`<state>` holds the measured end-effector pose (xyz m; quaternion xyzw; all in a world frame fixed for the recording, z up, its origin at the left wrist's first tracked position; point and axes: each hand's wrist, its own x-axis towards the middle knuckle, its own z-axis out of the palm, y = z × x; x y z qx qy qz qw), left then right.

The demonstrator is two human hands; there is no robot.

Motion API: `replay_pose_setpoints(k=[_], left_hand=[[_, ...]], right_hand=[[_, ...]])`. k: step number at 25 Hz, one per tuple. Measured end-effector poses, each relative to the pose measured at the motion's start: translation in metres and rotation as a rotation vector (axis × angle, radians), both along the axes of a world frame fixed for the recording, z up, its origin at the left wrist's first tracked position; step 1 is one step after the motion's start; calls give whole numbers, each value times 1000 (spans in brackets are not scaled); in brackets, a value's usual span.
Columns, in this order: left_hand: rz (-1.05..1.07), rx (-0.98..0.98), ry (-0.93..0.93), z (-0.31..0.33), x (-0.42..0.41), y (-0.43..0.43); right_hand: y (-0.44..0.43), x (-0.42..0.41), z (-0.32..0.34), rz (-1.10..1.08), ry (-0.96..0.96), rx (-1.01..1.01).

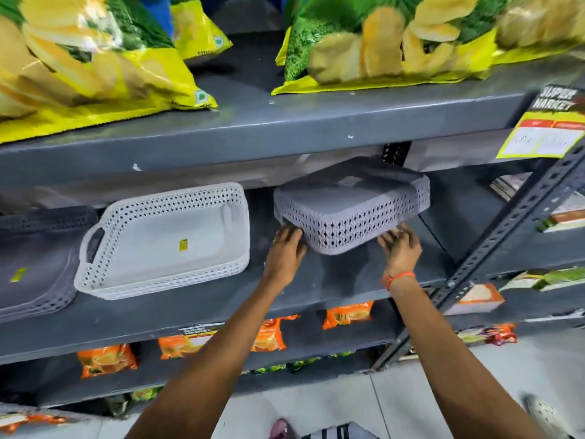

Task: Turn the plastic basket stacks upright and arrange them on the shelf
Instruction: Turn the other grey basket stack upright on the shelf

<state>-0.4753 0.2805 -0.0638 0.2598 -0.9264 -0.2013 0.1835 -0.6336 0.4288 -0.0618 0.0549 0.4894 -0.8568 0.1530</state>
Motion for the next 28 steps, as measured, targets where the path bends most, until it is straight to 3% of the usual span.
replay_pose_setpoints(k=[2,5,8,10,13,16,19,21,23,25,28], left_hand=[[93,-78,180,28,-1,12],[288,14,371,66,-6,9],[321,677,578,82,-14,-12],[365,1071,608,79,-21,-27],[389,1249,596,63,-32,-49],[497,1113,348,42,-42,-67],[613,645,-26,37,-38,-41],[437,297,-59,36,-28,-3],[107,61,-126,33,-18,26],[-98,19,-273,26,-16,27],[-131,12,-281,24,-11,6]], right_hand=[[-1,-3,7,9,100,60],[-4,-13,3,85,411,525],[-4,-21,-15,255,911,1096],[-5,-14,-19,328,1044,1267],[-4,-7,-22,250,1177,1347],[4,-4,-22,187,1316,1345],[13,-4,-29,226,1434,1326],[16,-3,-33,241,1494,1350],[12,-3,-33,226,1516,1379],[5,0,-30,215,1506,1402],[-3,11,-24,216,1463,1446]])
